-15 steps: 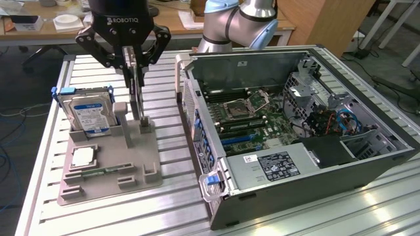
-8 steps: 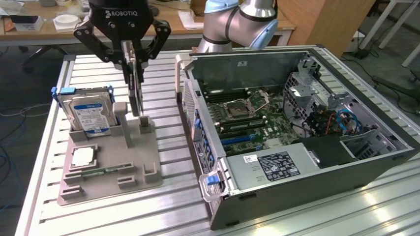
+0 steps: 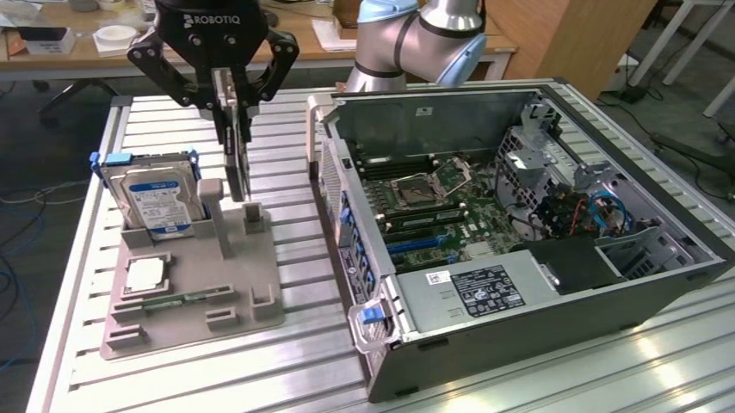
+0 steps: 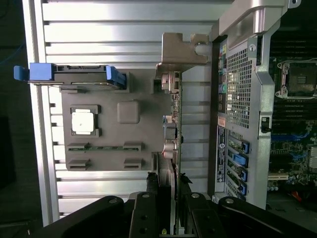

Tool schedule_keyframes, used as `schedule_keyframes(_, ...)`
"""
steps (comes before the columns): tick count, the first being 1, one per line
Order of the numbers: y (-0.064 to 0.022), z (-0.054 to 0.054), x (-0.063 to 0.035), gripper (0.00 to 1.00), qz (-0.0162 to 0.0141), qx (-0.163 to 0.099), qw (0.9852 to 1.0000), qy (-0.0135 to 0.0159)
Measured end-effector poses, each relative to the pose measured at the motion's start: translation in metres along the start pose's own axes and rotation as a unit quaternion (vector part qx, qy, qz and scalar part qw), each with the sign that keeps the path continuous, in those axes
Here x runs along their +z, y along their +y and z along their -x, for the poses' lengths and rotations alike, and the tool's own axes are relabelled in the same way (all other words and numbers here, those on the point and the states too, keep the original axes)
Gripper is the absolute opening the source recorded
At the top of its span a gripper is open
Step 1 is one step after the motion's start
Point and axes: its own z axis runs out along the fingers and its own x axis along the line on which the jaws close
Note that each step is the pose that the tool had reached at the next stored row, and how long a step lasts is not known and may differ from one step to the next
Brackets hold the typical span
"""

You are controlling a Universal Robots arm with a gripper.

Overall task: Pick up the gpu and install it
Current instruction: 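Pick up the gpu and move the gpu toward the slot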

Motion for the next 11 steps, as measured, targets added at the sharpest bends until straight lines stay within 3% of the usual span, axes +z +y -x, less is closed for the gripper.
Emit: schedule_keyframes(11, 0.0002, 0.0070, 0.0001, 0.26, 0.0000, 0.000, 1.0000, 0.0000)
